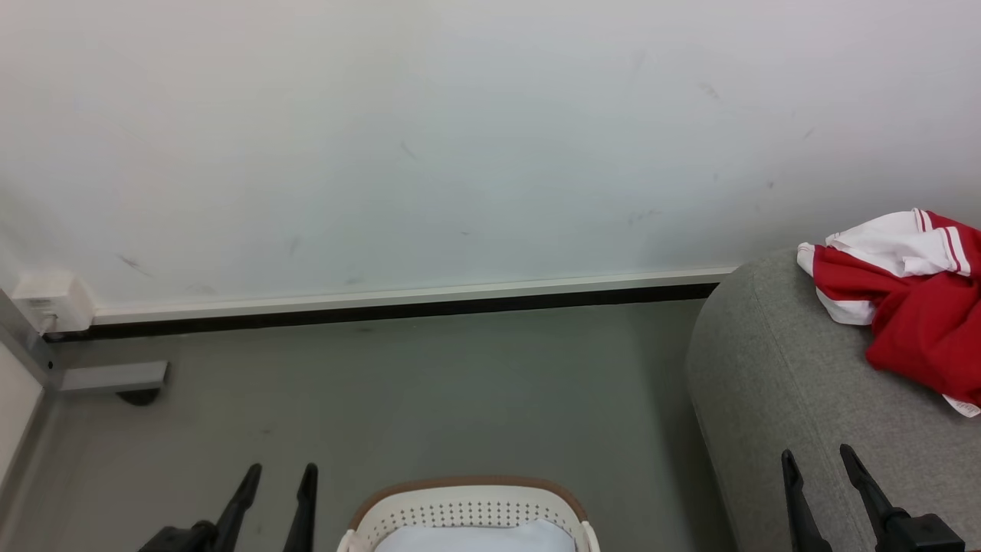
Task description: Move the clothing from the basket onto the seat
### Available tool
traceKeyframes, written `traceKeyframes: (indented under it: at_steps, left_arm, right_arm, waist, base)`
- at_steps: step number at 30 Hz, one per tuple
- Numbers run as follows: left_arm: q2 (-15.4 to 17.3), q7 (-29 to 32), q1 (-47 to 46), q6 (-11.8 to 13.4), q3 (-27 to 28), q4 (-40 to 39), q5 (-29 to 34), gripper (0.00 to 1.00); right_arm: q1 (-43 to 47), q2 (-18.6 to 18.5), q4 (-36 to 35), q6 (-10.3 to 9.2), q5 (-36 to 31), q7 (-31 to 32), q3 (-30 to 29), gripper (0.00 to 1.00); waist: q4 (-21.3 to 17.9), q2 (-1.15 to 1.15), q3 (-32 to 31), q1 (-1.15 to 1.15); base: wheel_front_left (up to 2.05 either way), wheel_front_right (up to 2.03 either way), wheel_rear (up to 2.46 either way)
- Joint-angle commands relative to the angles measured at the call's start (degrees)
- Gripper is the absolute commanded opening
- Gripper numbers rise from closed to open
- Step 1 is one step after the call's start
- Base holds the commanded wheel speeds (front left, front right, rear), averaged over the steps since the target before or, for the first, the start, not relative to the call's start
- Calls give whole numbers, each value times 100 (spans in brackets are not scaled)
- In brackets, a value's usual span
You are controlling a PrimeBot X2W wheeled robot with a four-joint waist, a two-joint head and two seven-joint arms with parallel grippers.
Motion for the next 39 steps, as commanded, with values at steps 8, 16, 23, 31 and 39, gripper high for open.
traceKeyframes:
  at_steps: [8, 16, 23, 31, 39]
  left_arm:
    - [77, -4, -66, -6, -98, 57, -99, 100]
    - [-42, 145, -66, -16, -39, 160, -549, 0]
    - [-86, 346, -136, -15, 73, 139, -1255, 0]
    - [-127, 527, -201, -15, 173, 121, -1903, 0]
    - [-172, 717, -271, -14, 280, 103, -2584, 0]
  right_arm:
    - [10, -15, -2, -15, 31, -17, -26, 100]
    - [-55, 14, 111, 1, 546, 196, -81, 0]
    - [-74, 10, 22, 0, 1353, 371, -108, 0]
    - [-106, 6, -45, -1, 2086, 537, -142, 0]
    - [-152, 1, -101, -2, 2852, 723, -191, 0]
  waist:
    - [-7, 0, 17, 0]
    - [-1, 0, 26, 0]
    - [8, 0, 38, 0]
    - [17, 0, 51, 0]
    - [27, 0, 65, 0]
  base:
    - [0, 0, 0]
    - [0, 0, 0]
    - [0, 0, 0]
    - [0, 0, 0]
    - [0, 0, 0]
